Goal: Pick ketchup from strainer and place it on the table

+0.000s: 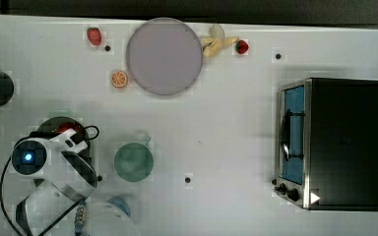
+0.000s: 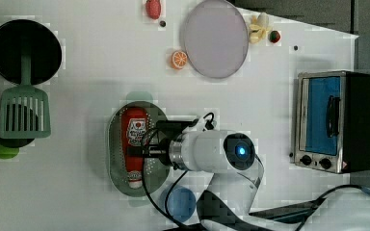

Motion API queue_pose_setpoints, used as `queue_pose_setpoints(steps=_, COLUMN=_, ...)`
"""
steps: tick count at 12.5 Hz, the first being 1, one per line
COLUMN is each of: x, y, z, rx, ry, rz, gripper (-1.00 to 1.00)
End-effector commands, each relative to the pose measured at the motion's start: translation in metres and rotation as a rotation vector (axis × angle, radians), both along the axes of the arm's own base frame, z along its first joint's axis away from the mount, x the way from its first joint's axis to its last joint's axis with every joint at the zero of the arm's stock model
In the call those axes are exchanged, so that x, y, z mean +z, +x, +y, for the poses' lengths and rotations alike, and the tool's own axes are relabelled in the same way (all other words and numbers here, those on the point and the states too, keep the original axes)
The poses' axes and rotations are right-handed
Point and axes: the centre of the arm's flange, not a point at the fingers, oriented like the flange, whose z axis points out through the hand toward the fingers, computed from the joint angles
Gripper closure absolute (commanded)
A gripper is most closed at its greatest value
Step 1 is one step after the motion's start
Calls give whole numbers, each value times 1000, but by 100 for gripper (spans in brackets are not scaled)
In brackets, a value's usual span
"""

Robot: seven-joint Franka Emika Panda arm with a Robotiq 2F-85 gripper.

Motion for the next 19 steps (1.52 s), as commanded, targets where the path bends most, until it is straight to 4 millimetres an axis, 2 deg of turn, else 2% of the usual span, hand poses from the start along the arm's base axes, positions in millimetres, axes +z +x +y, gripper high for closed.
queue_pose_setpoints(steps=1, x=-5, y=10, z=21, rx=-37, ry=32, rz=-28, gripper=-18)
queue_pose_setpoints(steps=4, x=7, y=15, z=27, rx=-31, ry=35, rz=-47, gripper=-13)
queue_pose_setpoints(steps=6, x=27, y=13, z=28, rx=-11, ry=0, rz=-58, gripper=-13)
queue_pose_setpoints(steps=8, x=61, y=13, z=27, rx=-9, ry=-46, rz=-77, gripper=-13)
queue_pose_setpoints(steps=12, x=155, y=27, z=17, rx=-131, ry=-35, rz=-137, gripper=-13)
queue_pose_setpoints(steps=15, x=211, y=47, z=-17, rx=-145, ry=-88, rz=-168, gripper=-13)
queue_pose_setpoints(steps=17, x=240, y=68, z=-57, rx=-131, ry=-146, rz=-148, gripper=-13)
queue_pose_setpoints(steps=19, x=261, y=90, z=-101, rx=-91, ry=-185, rz=-123, gripper=-13)
